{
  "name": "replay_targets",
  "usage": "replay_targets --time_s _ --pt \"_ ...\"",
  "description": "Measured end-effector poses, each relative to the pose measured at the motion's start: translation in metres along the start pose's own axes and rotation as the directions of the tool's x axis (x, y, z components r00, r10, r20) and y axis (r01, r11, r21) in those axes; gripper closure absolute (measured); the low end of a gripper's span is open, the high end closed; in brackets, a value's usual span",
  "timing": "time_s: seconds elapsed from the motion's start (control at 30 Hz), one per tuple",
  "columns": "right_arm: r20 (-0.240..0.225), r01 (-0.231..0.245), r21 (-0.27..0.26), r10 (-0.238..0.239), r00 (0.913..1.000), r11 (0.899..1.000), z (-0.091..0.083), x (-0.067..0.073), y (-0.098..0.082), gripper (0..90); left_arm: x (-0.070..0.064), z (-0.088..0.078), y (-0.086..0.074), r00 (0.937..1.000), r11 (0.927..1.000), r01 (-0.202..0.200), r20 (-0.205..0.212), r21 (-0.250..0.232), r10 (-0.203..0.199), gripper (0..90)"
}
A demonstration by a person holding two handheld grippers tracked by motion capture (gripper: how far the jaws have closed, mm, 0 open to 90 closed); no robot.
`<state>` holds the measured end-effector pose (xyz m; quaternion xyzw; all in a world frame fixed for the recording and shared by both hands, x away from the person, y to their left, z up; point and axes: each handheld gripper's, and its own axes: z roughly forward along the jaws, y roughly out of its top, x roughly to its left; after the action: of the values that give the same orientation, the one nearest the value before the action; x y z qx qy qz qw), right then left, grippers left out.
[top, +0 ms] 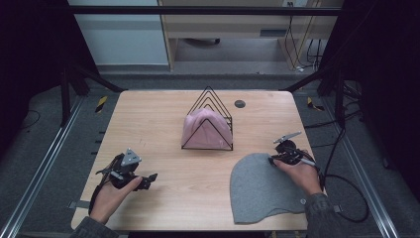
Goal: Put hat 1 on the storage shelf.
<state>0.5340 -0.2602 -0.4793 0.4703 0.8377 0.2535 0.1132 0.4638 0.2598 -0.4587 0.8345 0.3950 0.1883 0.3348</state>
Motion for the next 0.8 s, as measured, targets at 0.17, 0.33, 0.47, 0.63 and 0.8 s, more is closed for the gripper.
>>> replay_targets --time_s 0.17,0.33,0.47,0.63,0.8 --pt "-0.018 0.017 -0.03 -0.018 0.9997 0.999 -0.007 0.006 -0.003 85.6 0.001 0.002 0.0 0.9999 1.0 0.0 0.015 -0.002 0.0 10.0" --pt "-0.032 0.041 -0.093 -0.044 0.9985 0.995 -0.024 0.015 -0.002 85.8 0.0 0.005 0.001 0.9989 0.9999 -0.015 0.045 0.0 0.015 8.9" --pt "-0.041 0.098 -0.18 -0.107 0.9934 0.979 -0.054 0.028 0.0 85.9 0.0 0.007 0.001 0.9982 0.9998 -0.02 0.056 -0.005 0.02 8.9" --pt "-0.052 0.143 -0.256 -0.161 0.9855 0.956 -0.082 0.042 0.005 86.0 0.0 0.009 0.001 0.9975 0.9997 -0.023 0.066 -0.007 0.024 9.0" --pt "-0.077 0.181 -0.355 -0.222 0.972 0.917 -0.118 0.06 0.013 86.1 0.001 0.008 0.001 0.9963 0.9994 -0.026 0.082 -0.024 0.028 10.3"
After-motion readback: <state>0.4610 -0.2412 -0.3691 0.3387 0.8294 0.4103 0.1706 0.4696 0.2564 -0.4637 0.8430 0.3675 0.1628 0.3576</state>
